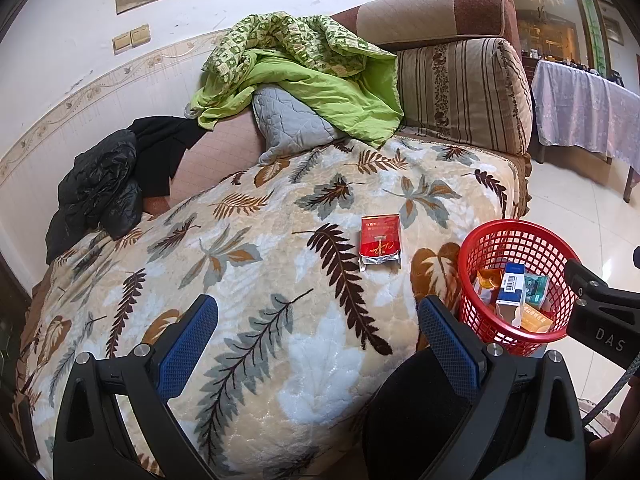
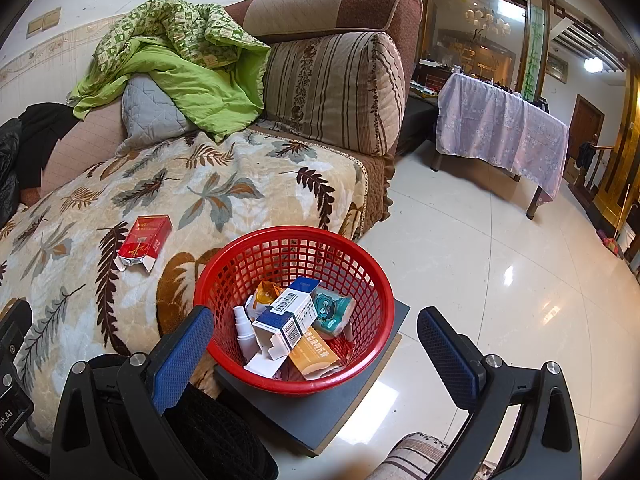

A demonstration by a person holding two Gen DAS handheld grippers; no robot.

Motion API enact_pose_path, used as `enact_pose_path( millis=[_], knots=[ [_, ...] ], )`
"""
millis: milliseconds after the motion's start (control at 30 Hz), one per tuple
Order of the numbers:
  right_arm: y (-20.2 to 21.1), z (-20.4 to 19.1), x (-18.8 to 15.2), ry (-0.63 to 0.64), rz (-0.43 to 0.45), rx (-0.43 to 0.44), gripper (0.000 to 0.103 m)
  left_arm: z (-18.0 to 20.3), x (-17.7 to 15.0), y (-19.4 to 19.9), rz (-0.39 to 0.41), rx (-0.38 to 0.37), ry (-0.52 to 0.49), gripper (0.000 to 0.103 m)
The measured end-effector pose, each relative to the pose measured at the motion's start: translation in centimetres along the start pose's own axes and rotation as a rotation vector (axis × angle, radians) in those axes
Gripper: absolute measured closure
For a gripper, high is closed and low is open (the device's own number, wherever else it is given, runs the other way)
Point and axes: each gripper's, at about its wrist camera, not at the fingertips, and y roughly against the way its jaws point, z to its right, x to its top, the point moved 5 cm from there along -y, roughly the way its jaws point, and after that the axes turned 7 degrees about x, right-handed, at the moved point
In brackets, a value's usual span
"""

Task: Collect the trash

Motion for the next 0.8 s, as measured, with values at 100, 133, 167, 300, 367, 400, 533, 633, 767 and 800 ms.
enact_pose_path(
  millis=[100,133,167,300,367,400,533,633,767,800],
  knots=[
    [0.0,0.0,-0.1,0.000,0.000,0.001,0.000,0.0,0.0,0.0,0.000,0.001,0.001,0.003],
    [0.0,0.0,0.0,0.000,0.000,0.000,0.000,0.0,0.0,0.0,0.001,0.000,0.001,0.003],
    [0.0,0.0,0.1,0.000,0.000,0.000,0.000,0.0,0.0,0.0,0.000,0.000,0.001,0.003],
    [0.0,0.0,-0.5,0.001,-0.003,0.002,0.000,0.0,-0.1,0.0,-0.002,-0.004,0.004,0.003],
    [-0.1,0.0,-0.4,0.004,0.000,0.003,0.000,0.0,-0.1,-0.1,-0.010,-0.011,0.010,0.003],
    [-0.2,-0.1,-0.5,0.006,0.001,0.006,0.000,0.1,0.0,-0.1,-0.018,-0.013,0.015,0.003],
    [-0.7,-0.9,-0.1,0.034,0.007,0.031,0.000,-0.8,0.4,-0.4,-0.034,0.007,0.058,0.003],
    [-1.3,-2.9,1.3,0.089,0.005,0.074,0.000,-2.8,0.3,-1.4,-0.071,0.009,0.132,0.003],
    [-1.8,-7.3,3.6,0.178,0.009,0.168,0.000,-8.0,-0.8,-3.3,-0.136,0.036,0.301,0.003],
    [-1.9,-9.4,4.2,0.208,0.009,0.214,0.000,-9.2,-1.1,-3.9,-0.154,0.048,0.327,0.003]
  ],
)
